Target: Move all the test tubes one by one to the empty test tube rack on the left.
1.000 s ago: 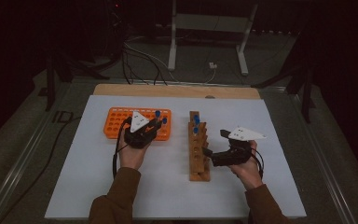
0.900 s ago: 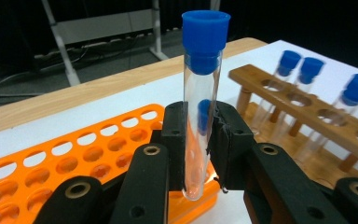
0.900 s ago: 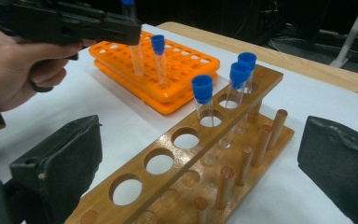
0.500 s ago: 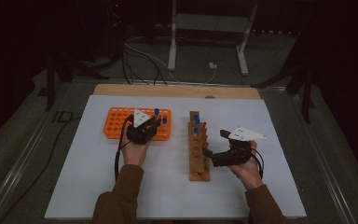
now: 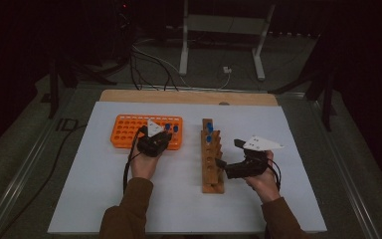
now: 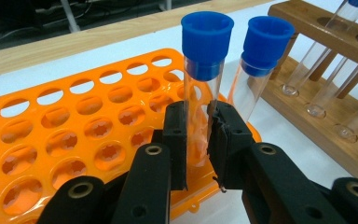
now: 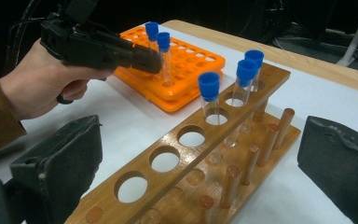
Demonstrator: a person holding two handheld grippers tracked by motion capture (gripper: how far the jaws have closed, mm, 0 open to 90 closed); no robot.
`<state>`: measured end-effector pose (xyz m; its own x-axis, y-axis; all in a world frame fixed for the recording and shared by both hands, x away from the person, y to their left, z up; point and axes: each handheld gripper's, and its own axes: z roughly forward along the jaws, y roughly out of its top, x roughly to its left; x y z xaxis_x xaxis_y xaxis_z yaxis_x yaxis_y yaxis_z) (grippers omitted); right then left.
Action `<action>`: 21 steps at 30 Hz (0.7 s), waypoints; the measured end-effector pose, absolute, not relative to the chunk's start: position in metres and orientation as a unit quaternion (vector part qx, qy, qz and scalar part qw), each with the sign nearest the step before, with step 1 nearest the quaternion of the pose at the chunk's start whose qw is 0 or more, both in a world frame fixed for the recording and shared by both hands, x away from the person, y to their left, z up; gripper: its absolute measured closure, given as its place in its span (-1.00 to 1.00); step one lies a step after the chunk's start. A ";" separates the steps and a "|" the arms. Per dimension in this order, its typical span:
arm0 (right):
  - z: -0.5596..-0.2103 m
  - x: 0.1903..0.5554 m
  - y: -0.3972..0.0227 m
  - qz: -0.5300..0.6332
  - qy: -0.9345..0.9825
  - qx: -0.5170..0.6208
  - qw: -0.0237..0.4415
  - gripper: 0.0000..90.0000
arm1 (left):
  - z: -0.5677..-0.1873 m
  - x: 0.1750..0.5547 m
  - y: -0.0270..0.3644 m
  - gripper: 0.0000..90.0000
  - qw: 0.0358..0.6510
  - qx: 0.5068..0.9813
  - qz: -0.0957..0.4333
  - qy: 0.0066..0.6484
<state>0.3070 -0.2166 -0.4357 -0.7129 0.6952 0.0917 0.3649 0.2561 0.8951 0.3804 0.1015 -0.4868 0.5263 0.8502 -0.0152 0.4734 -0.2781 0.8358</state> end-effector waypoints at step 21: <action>-0.438 0.307 -0.210 0.504 0.780 0.337 0.157 -0.99 | -0.489 0.381 0.098 0.69 0.392 0.783 0.215 0.432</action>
<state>0.3066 -0.2099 -0.4376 -0.7237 0.6836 0.0941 0.3670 0.2659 0.8914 0.3813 0.0980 -0.4892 0.5349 0.8449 -0.0013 0.5074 -0.3200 0.8001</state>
